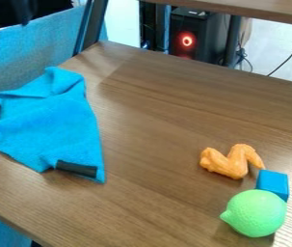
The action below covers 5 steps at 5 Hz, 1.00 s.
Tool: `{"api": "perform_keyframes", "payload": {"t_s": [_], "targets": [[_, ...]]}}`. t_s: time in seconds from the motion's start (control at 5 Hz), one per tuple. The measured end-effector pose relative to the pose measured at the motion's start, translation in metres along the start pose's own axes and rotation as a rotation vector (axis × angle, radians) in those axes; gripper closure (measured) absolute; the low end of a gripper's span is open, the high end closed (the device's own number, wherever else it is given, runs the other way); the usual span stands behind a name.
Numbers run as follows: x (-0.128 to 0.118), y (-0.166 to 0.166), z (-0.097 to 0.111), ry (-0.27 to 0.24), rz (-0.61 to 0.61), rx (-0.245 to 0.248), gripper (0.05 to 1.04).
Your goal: Unfold the cloth from top left to the bottom right
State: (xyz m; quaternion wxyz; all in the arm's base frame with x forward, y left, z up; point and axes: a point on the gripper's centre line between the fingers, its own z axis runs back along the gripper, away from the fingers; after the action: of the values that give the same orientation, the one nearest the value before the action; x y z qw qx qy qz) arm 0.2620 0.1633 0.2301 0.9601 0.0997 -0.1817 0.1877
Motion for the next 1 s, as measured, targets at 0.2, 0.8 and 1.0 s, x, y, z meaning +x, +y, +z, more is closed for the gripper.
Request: {"api": "perform_keyframes", "payload": {"t_s": [0.2, 0.8, 1.0], "targets": [[-0.022, 0.007, -0.018, -0.051, 0.115, 0.053, 0.083], [-0.046, 0.044, -0.072, -0.149, 0.426, 0.042, 0.083], [-0.052, 0.047, -0.086, -0.198, 0.445, 0.026, 0.083]]}}
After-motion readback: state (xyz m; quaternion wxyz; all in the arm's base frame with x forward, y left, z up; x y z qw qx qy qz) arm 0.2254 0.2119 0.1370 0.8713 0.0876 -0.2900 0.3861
